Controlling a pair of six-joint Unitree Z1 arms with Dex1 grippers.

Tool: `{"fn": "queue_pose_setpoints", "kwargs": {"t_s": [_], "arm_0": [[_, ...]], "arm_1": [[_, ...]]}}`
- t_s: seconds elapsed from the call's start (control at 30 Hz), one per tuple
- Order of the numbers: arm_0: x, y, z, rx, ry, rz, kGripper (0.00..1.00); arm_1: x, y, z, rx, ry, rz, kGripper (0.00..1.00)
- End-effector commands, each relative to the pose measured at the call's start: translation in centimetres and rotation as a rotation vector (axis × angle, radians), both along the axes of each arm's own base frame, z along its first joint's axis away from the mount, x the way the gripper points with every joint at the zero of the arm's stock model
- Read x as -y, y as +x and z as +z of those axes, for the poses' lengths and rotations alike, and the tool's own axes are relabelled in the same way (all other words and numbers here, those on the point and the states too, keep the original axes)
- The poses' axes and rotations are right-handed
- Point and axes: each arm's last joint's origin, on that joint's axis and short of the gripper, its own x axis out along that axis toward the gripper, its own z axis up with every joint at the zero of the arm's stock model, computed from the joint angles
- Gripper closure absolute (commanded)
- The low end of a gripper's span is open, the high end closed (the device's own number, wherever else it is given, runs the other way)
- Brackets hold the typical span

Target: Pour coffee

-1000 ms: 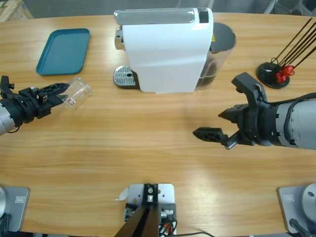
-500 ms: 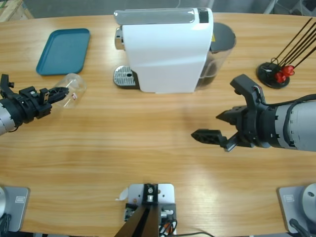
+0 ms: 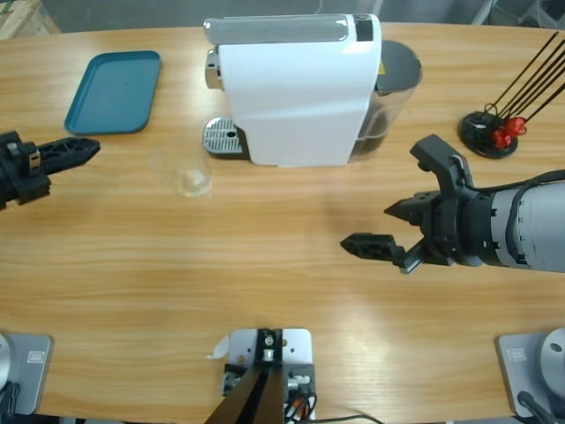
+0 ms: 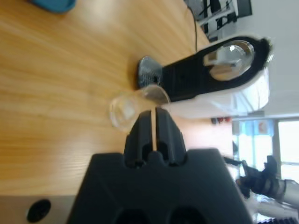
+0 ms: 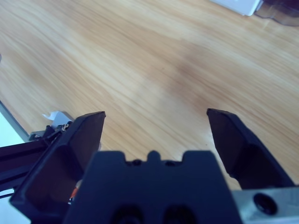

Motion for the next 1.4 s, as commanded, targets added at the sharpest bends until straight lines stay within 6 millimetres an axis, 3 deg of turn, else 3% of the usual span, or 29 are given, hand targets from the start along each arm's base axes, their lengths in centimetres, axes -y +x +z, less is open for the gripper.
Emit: {"fn": "queue_pose_setpoints", "kwargs": {"t_s": [0.03, 0.1, 0.13, 0.17, 0.23, 0.27, 0.33, 0.43, 0.63, 0.77, 1.0, 1.13, 1.4], "arm_0": [[0.1, -0.2, 1.2, 0.018, 0.038, -0.071, 1.000], [0.3, -0.2, 1.6, 0.059, 0.071, -0.151, 1.000], [0.3, -0.3, 1.5, 0.064, 0.089, -0.183, 0.948], [0.3, -0.6, 1.4, 0.076, 0.115, -0.217, 0.689], [0.3, -0.8, 1.5, 0.139, 0.173, -0.294, 0.266], [0.3, -0.9, 1.6, 0.183, 0.211, -0.333, 0.176], [0.4, -1.1, 2.1, 0.322, 0.308, -0.466, 0.151], [0.2, -2.4, 2.4, 0.453, 0.341, -0.611, 0.011], [0.1, -4.2, 1.6, 0.590, 0.482, -0.868, 0.002], [2.5, -2.4, 2.0, 0.571, 0.706, -1.037, 0.003], [1.3, 0.3, 1.6, 0.510, 0.955, -0.927, 0.004], [2.7, 3.9, -1.2, 0.447, 0.936, -1.012, 0.000], [3.9, 5.1, -4.7, 0.534, 0.876, -1.048, 0.004]], "arm_1": [[0.6, -0.3, -0.7, -0.027, 0.002, -0.004, 0.018], [0.6, -0.3, -0.7, -0.027, 0.003, -0.004, 0.018], [0.6, -0.3, -0.6, -0.026, 0.004, -0.003, 0.017], [0.6, -0.3, -0.6, -0.026, 0.006, -0.001, 0.014], [0.7, -0.4, -0.5, -0.024, 0.012, 0.001, 0.011], [0.8, -0.5, -0.4, -0.022, 0.014, 0.001, 0.009], [0.9, -0.6, -0.2, -0.015, 0.021, 0.005, 0.009], [1.0, -0.7, 0.2, 0.007, 0.032, 0.022, 0.000], [1.0, -1.0, 0.4, 0.047, 0.033, 0.077, 0.000], [1.1, -1.1, 0.3, 0.041, 0.024, 0.080, 0.000], [0.6, -0.7, -0.7, 0.032, 0.002, 0.076, 0.000], [-0.3, 0.0, -1.8, 0.037, 0.010, 0.076, 0.000], [-0.5, 0.2, -3.4, 0.031, -0.010, 0.070, 0.000]]}}
